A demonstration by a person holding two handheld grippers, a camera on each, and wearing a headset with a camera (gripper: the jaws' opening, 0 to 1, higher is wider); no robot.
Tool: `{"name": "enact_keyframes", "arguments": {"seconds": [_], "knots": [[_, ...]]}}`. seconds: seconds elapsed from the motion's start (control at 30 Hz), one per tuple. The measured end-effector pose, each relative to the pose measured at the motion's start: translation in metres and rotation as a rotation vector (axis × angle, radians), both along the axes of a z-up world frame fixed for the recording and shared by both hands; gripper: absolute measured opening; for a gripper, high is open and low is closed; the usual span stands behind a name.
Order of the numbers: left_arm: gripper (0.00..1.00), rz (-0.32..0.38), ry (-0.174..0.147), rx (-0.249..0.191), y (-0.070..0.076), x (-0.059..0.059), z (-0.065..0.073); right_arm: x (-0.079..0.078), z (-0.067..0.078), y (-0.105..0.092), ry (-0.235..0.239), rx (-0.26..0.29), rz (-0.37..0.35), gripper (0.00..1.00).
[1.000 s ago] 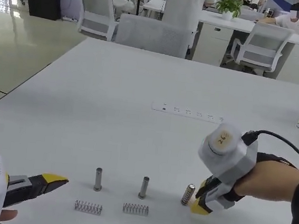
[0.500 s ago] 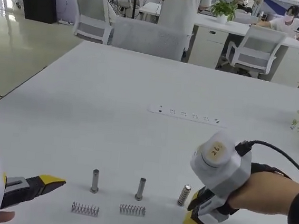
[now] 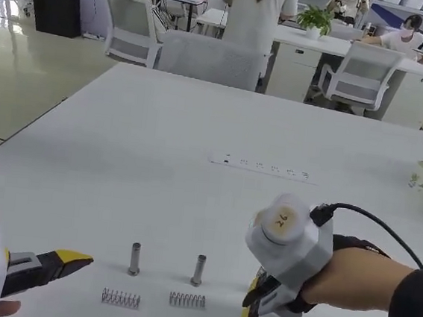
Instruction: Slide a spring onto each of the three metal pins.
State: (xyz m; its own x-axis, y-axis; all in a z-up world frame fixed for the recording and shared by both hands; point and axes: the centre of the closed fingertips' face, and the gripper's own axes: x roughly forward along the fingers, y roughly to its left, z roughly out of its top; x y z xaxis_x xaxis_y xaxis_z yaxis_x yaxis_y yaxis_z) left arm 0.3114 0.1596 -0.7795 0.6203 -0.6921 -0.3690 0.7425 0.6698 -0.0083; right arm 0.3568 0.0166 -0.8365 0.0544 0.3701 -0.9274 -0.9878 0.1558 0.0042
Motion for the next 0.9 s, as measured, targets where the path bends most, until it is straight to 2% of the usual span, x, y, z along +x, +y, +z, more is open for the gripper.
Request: {"name": "enact_keyframes", "arguments": {"seconds": [0.4, 0.9], "knots": [[0.64, -0.003, 0.004, 0.002, -0.002, 0.0, -0.001, 0.008, -0.002, 0.03, -0.013, 0.022, 0.05, 0.14], [0.63, -0.005, 0.017, 0.004, -0.003, -0.001, -0.004, 0.018, -0.014, 0.046, -0.014, 0.024, 0.078, 0.14]]}}
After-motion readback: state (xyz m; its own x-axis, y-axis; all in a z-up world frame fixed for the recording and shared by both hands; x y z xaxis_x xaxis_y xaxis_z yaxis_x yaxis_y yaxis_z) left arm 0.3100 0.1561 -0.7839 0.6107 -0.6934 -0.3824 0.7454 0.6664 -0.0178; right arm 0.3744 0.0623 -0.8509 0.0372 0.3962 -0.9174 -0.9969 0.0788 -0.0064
